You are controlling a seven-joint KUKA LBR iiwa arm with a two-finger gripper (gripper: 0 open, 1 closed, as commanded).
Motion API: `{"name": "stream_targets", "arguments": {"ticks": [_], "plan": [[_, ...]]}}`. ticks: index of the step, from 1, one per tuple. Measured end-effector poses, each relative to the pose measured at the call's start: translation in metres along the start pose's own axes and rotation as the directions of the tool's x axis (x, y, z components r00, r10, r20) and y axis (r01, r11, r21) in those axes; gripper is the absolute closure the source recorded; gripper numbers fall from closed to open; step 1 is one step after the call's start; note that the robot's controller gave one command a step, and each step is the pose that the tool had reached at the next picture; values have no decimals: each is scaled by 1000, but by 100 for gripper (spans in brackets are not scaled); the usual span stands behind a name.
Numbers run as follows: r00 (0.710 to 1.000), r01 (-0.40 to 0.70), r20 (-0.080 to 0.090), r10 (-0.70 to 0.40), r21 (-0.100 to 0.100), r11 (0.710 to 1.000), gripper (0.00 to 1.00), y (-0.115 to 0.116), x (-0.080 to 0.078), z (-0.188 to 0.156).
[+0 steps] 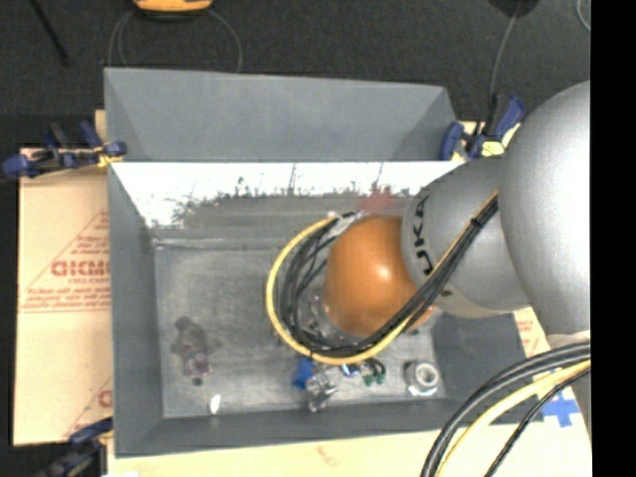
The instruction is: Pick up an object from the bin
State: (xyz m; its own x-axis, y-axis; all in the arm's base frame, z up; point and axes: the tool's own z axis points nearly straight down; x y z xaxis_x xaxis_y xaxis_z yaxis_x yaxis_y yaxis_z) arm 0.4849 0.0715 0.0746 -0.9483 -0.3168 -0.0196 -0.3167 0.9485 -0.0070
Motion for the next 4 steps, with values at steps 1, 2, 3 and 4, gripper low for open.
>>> {"name": "stream_targets", "arguments": {"ticks": [1,2,3,4], "plan": [[1000,-1,-5,1,-4,1000,100,2,1,-1],[977,-215,-13,215,-2,977,100,-40,4,-73],[977,-213,-17,213,-2,977,0,-39,5,-72],[1000,12,-7,-12,-4,1000,0,-39,9,1]]}}
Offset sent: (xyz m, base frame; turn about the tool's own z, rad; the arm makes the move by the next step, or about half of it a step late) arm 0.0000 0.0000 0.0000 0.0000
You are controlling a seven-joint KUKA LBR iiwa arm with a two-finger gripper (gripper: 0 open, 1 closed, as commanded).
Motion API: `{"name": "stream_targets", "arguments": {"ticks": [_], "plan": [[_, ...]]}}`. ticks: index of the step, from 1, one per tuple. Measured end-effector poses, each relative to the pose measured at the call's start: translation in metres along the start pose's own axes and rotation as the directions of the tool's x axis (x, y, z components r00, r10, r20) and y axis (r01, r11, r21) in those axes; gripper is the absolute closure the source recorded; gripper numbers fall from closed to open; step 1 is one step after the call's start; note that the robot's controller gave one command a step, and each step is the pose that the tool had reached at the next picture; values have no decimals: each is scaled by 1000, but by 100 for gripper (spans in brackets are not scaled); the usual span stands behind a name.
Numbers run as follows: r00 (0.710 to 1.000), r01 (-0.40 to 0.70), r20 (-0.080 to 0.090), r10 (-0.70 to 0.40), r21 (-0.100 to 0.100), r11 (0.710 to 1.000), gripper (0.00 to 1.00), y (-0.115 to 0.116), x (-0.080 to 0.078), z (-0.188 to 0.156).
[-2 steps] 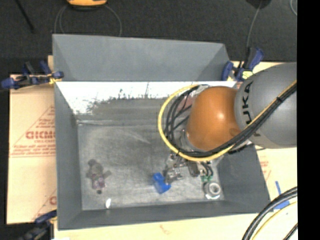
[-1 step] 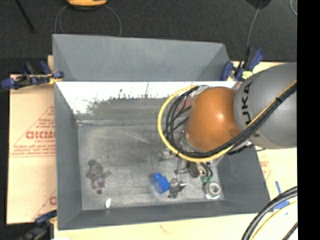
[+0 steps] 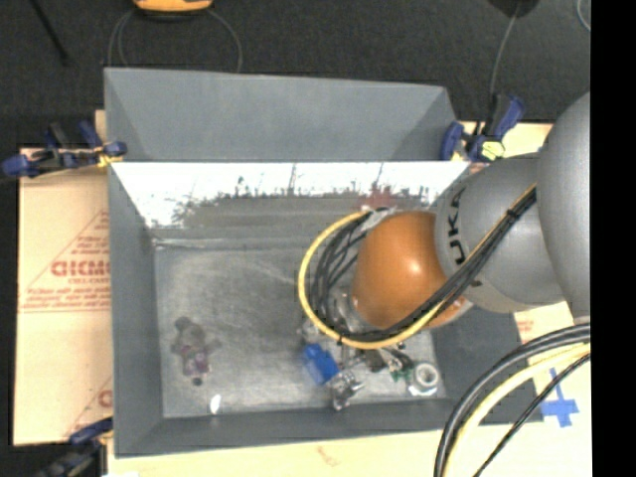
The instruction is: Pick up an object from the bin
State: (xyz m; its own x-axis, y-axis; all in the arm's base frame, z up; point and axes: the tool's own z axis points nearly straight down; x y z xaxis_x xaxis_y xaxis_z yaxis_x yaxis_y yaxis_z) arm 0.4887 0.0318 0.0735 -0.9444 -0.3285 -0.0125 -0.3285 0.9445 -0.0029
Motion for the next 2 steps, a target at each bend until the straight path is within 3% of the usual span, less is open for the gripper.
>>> {"name": "stream_targets", "arguments": {"ticks": [1,2], "plan": [[1000,0,9,0,1,1000,100,0,-2,-2],[951,308,-1,-308,1,951,100,-25,-23,-192]]}}
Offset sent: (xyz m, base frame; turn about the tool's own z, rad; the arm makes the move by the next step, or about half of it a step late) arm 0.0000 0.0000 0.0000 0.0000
